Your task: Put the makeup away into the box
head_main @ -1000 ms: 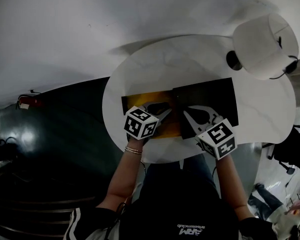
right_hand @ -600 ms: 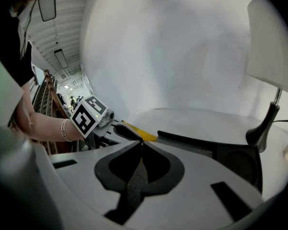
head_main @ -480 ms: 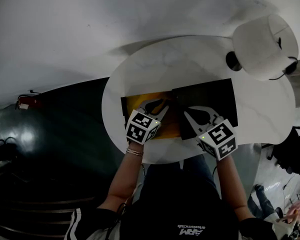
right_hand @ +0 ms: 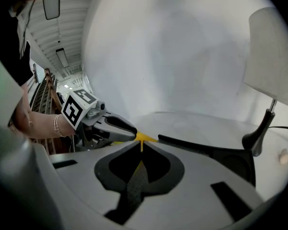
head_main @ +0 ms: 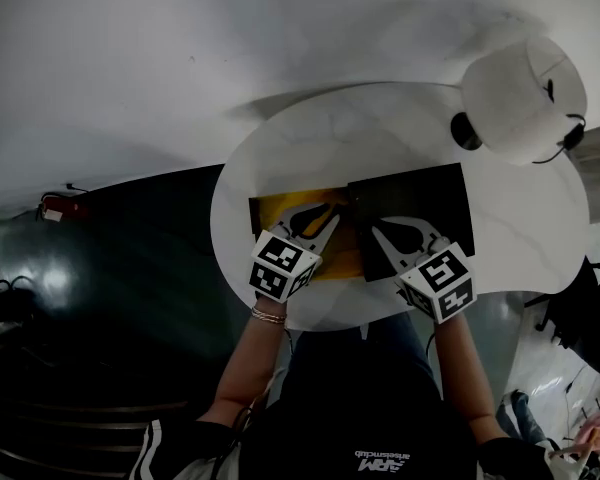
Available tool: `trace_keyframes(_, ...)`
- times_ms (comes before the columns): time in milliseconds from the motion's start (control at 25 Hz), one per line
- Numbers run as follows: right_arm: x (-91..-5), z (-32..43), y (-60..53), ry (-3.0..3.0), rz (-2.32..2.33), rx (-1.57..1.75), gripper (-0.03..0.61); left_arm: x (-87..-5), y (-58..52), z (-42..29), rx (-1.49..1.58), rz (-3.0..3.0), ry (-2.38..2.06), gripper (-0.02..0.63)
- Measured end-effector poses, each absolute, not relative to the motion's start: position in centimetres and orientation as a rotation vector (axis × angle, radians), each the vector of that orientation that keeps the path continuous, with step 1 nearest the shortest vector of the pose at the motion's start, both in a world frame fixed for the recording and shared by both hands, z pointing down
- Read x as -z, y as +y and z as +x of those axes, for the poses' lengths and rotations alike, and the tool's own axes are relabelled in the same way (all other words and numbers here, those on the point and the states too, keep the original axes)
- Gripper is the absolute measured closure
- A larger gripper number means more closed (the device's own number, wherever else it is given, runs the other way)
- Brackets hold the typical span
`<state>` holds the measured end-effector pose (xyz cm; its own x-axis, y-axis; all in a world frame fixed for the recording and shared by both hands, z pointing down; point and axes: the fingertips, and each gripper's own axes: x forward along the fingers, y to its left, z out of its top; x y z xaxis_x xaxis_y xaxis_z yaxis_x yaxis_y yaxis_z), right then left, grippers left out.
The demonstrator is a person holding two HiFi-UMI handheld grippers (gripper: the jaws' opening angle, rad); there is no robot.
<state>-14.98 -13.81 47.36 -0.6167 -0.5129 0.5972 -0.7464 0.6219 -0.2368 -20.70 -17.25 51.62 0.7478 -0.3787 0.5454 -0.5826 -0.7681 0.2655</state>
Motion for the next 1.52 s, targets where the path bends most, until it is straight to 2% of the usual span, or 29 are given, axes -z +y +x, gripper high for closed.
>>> trace_keyframes(240, -46.7, -14.6, -12.9, -2.373, 1.014, -0.64, 0.548, -49.3, -16.3, -19.9, -0.608, 2.582, -0.718, 0.571)
trace_keyframes(520, -46.1, -13.3, -12.2, -2.394, 1.014, -0.616, 0.548, -47.3, -15.2, -18.4, -0.586, 2.624, -0.708, 0.595)
trace_keyframes(1520, -44.9, -4.3, -8.4, -2.562, 0.652, -0.455, 0.548, -44.8, -7.7, -7.1, -0.51, 2.54, -1.014, 0.597)
